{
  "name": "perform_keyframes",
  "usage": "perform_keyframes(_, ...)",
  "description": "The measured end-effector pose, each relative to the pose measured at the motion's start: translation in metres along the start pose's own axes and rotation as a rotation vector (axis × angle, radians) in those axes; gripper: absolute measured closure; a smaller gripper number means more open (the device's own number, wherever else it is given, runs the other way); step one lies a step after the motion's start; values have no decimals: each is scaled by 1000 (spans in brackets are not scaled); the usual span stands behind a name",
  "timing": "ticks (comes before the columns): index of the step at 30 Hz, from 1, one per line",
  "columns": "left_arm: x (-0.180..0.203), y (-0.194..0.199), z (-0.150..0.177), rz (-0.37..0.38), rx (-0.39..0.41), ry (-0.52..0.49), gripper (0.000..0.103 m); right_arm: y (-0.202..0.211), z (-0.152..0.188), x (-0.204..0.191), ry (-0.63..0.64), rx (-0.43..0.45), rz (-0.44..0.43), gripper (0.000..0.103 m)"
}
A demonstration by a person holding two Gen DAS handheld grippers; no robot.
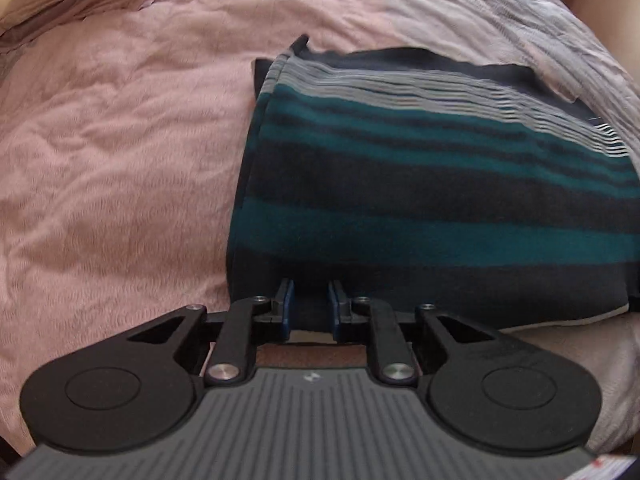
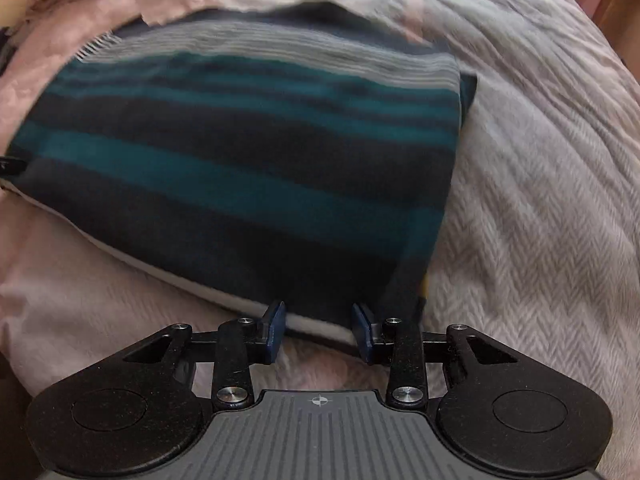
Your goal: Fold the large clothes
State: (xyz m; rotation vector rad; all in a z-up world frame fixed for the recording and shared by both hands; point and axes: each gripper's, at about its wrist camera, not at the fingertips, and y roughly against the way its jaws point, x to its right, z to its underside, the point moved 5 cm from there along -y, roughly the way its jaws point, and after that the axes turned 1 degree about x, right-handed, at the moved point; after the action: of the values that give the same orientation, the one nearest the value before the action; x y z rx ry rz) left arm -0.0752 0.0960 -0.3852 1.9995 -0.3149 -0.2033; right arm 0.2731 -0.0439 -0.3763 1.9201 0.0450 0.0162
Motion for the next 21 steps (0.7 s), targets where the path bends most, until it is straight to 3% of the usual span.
perform_keyframes(5, -1, 12, -8, -8, -31, 6, 88, 27, -6, -4, -99, -4, 20, 70)
perform_keyframes(7, 0, 30, -9, -16, -69, 7, 88, 47, -7, -11, -148, -15, 6, 63)
perform_keyframes(8, 1, 40, -9, -12, -80, 9, 87, 57, -8, -16, -172, -15, -14, 52)
perform_keyframes(9, 3, 55, -8, -7, -86, 10, 84, 68, -10, -21, -199, -11, -34, 44)
perform_keyframes(10, 5, 69, -7, -1, -85, 8, 73, 81, -11, -28, -226, 3, -56, 43)
perform_keyframes(12, 9, 100, -6, 17, -63, -3, 62, 102, -15, -39, -273, 26, -82, 42)
perform_keyframes(16, 11, 161, 1, 44, -17, -24, 52, 145, -20, -70, -313, 57, -103, 41)
perform_keyframes(21, 10, 216, 16, 36, 12, -69, 46, 198, -14, -106, -287, 109, -98, 41)
